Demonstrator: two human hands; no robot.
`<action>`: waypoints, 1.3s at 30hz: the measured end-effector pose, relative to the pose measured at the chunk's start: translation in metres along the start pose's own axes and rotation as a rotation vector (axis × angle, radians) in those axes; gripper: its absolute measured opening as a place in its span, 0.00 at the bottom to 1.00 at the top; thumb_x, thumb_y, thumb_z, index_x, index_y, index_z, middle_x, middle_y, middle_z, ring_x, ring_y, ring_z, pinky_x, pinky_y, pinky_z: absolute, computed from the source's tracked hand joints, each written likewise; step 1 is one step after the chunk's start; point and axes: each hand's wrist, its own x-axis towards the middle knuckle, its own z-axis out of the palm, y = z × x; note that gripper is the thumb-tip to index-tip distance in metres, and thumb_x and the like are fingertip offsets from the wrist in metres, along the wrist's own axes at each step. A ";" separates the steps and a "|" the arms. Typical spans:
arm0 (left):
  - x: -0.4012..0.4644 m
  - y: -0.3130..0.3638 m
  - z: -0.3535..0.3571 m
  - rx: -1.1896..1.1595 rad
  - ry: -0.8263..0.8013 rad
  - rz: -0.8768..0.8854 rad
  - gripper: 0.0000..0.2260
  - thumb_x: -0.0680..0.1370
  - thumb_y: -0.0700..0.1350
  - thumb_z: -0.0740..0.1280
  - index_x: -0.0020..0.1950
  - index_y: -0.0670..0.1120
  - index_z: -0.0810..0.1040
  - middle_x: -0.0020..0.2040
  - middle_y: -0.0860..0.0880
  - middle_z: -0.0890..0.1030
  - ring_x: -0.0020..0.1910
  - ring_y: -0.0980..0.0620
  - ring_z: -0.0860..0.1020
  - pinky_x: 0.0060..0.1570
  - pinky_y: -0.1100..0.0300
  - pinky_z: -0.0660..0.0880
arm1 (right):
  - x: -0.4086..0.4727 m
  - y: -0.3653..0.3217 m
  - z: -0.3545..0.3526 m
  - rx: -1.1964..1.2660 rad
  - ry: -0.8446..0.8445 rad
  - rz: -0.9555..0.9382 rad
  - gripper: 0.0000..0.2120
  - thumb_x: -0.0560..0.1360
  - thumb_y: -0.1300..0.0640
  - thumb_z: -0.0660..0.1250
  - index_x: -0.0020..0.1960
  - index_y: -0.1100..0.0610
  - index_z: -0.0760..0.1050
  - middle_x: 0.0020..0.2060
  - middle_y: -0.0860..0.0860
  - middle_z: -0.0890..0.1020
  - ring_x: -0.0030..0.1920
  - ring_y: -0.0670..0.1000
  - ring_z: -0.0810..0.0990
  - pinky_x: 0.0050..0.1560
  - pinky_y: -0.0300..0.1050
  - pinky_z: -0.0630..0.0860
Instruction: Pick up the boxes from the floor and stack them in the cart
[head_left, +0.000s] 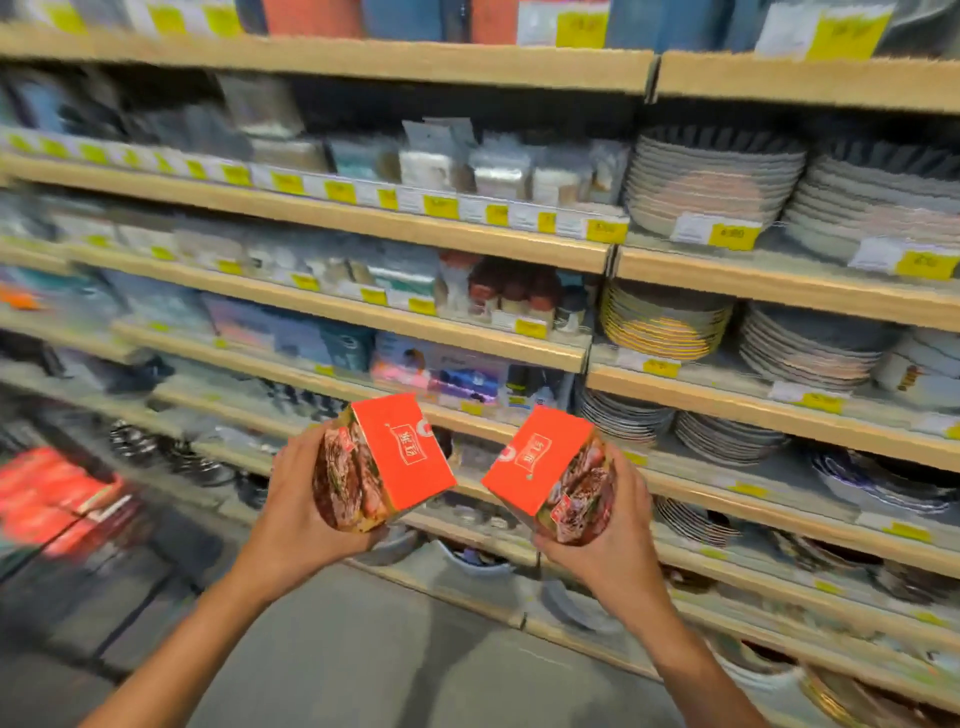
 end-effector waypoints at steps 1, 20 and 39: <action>-0.005 -0.011 -0.014 0.009 0.035 -0.023 0.49 0.55 0.56 0.81 0.73 0.52 0.65 0.62 0.51 0.70 0.64 0.49 0.68 0.63 0.54 0.66 | 0.006 -0.011 0.017 0.018 -0.031 -0.026 0.60 0.55 0.46 0.87 0.77 0.38 0.53 0.67 0.35 0.59 0.74 0.45 0.61 0.71 0.47 0.63; -0.106 -0.205 -0.266 0.101 0.484 -0.362 0.51 0.53 0.51 0.84 0.73 0.58 0.64 0.63 0.53 0.70 0.65 0.49 0.70 0.66 0.46 0.69 | 0.053 -0.205 0.360 0.242 -0.469 -0.224 0.61 0.53 0.40 0.86 0.77 0.39 0.56 0.70 0.45 0.66 0.73 0.52 0.67 0.68 0.64 0.71; -0.091 -0.325 -0.341 0.127 0.800 -0.810 0.58 0.53 0.53 0.88 0.76 0.49 0.61 0.68 0.51 0.73 0.69 0.46 0.73 0.62 0.43 0.75 | 0.153 -0.285 0.633 0.498 -1.025 -0.391 0.59 0.55 0.40 0.86 0.77 0.40 0.56 0.71 0.44 0.66 0.74 0.47 0.67 0.70 0.59 0.72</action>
